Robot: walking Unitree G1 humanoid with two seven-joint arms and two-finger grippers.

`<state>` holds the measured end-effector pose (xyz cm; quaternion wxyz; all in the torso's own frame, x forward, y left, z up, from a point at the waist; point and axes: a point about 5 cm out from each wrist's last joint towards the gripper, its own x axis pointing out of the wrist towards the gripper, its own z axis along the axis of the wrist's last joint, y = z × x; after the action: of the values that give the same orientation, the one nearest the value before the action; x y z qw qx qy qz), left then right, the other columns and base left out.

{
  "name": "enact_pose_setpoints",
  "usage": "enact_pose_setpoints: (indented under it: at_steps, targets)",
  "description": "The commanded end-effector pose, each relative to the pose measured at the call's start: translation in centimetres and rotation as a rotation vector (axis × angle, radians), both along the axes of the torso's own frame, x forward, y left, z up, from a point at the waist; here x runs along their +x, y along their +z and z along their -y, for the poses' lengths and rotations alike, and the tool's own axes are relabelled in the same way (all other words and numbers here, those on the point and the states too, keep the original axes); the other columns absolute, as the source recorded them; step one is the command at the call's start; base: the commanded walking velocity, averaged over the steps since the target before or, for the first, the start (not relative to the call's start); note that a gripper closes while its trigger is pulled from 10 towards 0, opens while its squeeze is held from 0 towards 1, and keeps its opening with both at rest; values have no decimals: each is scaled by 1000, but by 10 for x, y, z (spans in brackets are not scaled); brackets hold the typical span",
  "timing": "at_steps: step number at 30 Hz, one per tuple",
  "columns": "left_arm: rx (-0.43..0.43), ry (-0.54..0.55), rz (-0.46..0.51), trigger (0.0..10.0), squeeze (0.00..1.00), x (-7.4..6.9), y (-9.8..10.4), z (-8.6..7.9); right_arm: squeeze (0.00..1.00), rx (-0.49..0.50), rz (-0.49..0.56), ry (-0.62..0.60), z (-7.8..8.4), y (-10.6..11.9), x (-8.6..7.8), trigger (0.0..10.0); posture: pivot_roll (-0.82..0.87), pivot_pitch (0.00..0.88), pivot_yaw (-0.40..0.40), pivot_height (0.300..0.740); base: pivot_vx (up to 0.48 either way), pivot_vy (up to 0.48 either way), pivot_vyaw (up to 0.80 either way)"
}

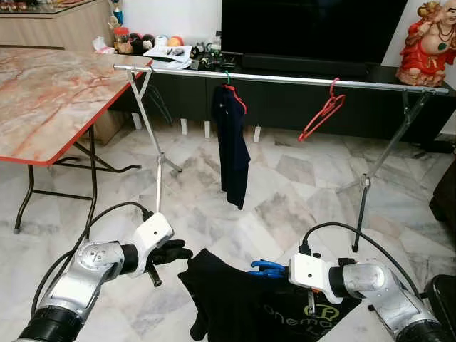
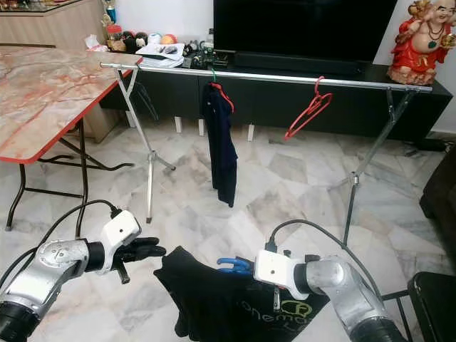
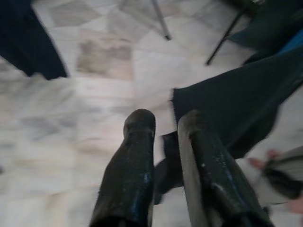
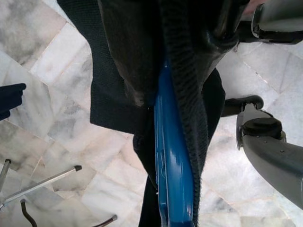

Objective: Hang hanger

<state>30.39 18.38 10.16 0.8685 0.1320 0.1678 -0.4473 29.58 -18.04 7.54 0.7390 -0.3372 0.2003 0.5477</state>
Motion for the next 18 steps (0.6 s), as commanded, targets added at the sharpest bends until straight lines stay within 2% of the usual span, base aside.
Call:
enact_pose_setpoints:
  at_steps: [1,5,13,14,18]
  targets:
    - [-59,-1,-21,10000,1000,-2,2,-1,0,16,55,19,0,12,4,10000,111,64,1,740,0,0,0]
    - [-152,12,-78,10000,1000,-3,-2,1,0,27,64,23,2,18,3,10000,103,65,2,740,0,0,0]
    - [-176,134,-94,10000,1000,1,-15,-5,0,46,60,38,2,22,-2,10000,98,63,1,740,0,0,0]
    - [-183,167,-93,10000,0,2,-17,-6,0,46,56,42,2,22,-3,10000,98,63,1,740,0,0,0]
    - [-226,193,-112,10000,0,1,-20,-7,0,43,50,48,3,22,-5,10000,100,62,0,740,0,0,0]
